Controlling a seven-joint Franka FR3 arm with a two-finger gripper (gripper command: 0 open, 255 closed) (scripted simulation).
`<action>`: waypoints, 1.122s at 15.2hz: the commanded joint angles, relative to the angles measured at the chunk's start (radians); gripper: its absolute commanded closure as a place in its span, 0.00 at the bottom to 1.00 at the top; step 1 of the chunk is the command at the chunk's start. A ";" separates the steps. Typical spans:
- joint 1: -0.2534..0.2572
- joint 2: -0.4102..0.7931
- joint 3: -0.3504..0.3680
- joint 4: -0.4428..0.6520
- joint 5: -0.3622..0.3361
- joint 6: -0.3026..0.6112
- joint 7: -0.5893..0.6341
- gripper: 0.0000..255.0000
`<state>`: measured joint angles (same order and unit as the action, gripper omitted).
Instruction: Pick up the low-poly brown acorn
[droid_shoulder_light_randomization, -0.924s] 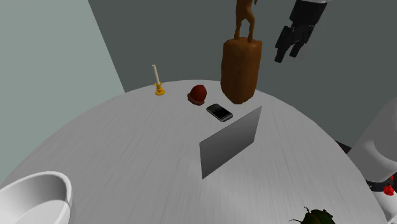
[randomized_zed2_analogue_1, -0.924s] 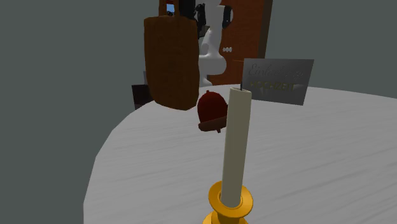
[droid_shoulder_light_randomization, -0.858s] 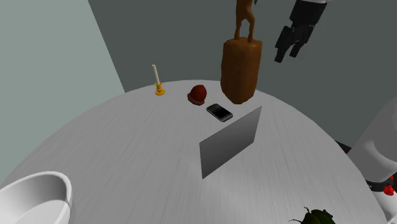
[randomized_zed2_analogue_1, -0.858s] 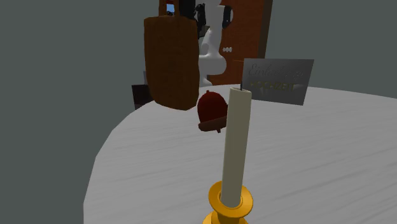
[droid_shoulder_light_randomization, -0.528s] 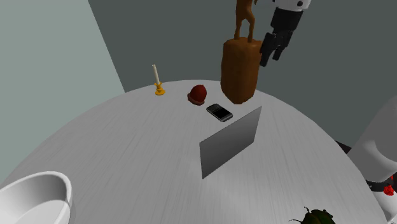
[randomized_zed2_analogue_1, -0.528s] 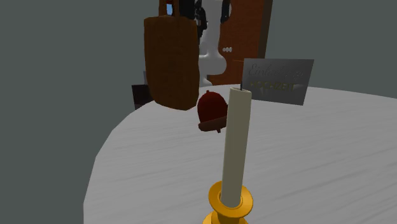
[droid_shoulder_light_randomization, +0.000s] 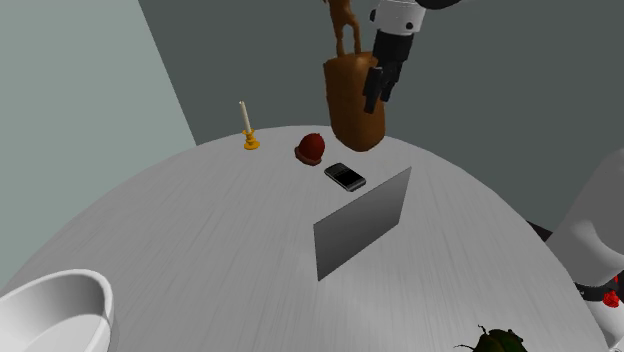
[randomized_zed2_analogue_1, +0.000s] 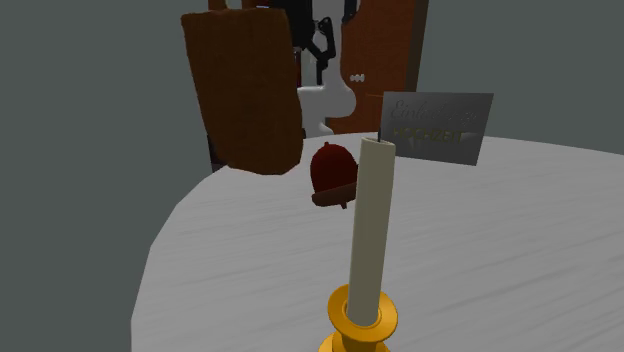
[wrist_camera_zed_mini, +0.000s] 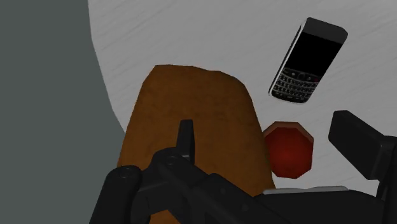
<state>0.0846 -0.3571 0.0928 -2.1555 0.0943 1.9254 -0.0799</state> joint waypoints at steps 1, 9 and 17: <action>0.013 0.078 0.009 0.047 -0.002 0.029 -0.033 0.00; 0.065 0.367 0.059 0.280 -0.032 0.074 -0.138 0.00; 0.085 0.475 0.077 0.319 -0.050 0.139 -0.170 0.00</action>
<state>0.1691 0.1162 0.1691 -1.8275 0.0444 2.0528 -0.2501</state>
